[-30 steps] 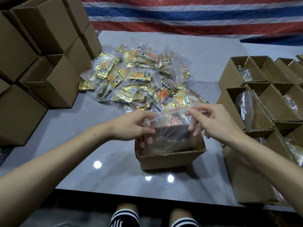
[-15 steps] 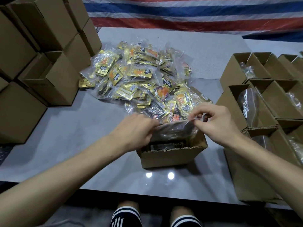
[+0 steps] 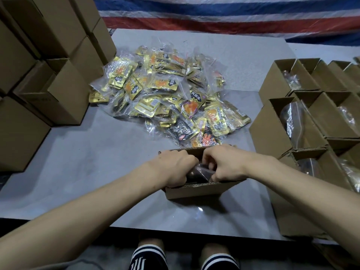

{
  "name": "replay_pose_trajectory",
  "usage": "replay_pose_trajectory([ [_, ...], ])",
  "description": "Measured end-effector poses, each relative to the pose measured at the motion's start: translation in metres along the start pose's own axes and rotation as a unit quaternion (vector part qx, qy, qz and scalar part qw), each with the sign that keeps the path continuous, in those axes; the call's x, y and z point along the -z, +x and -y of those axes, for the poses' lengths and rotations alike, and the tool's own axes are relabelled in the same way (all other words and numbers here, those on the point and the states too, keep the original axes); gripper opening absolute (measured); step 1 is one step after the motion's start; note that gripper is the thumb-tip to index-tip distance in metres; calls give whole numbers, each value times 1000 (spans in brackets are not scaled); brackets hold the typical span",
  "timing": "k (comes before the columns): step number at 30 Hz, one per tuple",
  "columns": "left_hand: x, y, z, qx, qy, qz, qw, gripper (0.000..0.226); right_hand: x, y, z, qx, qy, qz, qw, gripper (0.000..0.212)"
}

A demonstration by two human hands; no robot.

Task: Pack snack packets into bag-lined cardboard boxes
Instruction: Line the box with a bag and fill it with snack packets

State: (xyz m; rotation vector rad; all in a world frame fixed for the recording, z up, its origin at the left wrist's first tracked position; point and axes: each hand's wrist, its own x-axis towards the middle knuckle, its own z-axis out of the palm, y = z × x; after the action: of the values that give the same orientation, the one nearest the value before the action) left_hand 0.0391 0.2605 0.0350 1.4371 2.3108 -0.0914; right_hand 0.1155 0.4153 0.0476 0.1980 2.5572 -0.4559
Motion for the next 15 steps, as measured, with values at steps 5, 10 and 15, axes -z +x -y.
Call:
replay_pose_trajectory([
  [5,9,3,9,41,-101,-98,989,16,-3,0,3,-36,-30,-112,993,18],
  [10,21,-10,12,42,-88,-196,976,15,10,-16,2,61,-42,-352,933,25],
  [15,18,-17,5,65,17,-239,969,17,13,-18,0,131,-21,-382,915,23],
])
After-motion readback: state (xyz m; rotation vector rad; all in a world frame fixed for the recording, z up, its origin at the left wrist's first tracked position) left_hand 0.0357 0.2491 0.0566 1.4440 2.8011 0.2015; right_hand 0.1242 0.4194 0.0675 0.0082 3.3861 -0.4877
